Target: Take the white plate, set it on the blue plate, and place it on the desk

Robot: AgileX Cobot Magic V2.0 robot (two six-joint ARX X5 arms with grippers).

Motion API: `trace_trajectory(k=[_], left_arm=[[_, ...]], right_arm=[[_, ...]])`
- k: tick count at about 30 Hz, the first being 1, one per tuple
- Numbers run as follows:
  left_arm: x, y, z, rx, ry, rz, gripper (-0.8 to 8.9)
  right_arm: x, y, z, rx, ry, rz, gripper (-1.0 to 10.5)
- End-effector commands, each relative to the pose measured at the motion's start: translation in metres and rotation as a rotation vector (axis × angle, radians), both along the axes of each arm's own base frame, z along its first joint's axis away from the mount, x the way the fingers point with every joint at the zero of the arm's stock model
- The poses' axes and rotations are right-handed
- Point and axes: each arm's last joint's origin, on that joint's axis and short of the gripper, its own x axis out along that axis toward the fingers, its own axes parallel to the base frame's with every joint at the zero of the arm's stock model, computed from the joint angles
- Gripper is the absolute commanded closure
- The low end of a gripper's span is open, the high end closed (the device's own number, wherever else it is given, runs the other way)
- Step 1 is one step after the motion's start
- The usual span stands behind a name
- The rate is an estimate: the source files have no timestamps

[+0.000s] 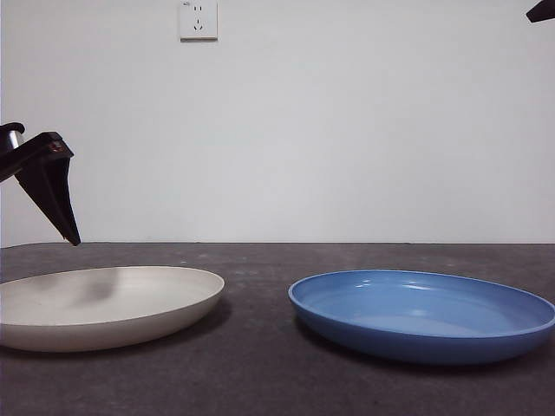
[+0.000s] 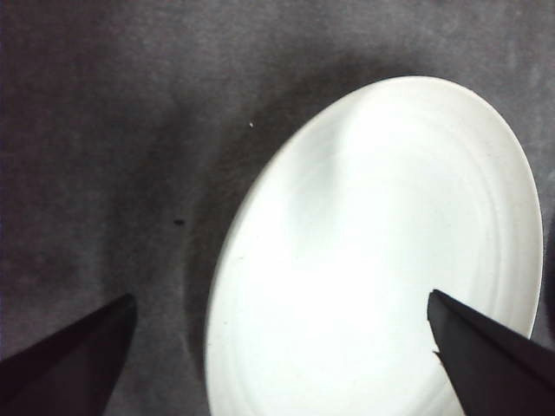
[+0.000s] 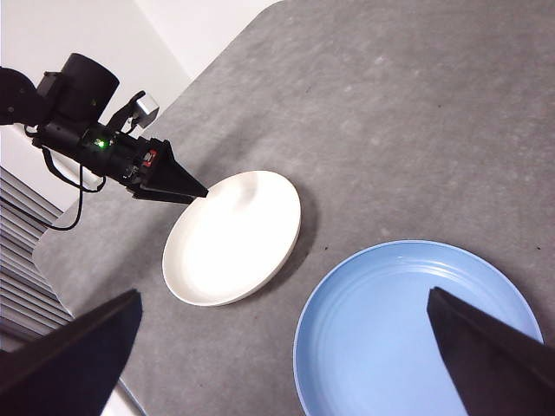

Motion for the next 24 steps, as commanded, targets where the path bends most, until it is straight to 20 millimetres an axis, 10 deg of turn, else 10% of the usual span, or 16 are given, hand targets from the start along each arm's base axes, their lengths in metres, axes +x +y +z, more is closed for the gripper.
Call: trace_trajectory(k=[1, 12, 24], left_arm=[[0.006, -0.001, -0.001, 0.003, -0.009, -0.014, 2.27], [0.010, -0.005, -0.016, -0.040, 0.055, -0.032, 2.47], [0.012, -0.005, -0.030, -0.017, 0.113, -0.015, 7.89]], right_arm=[[0.000, 0.001, 0.006, 0.010, -0.013, 0.004, 3.8], [0.000, 0.001, 0.006, 0.008, -0.011, 0.000, 3.8], [0.000, 0.001, 0.006, 0.007, -0.013, -0.002, 3.8]])
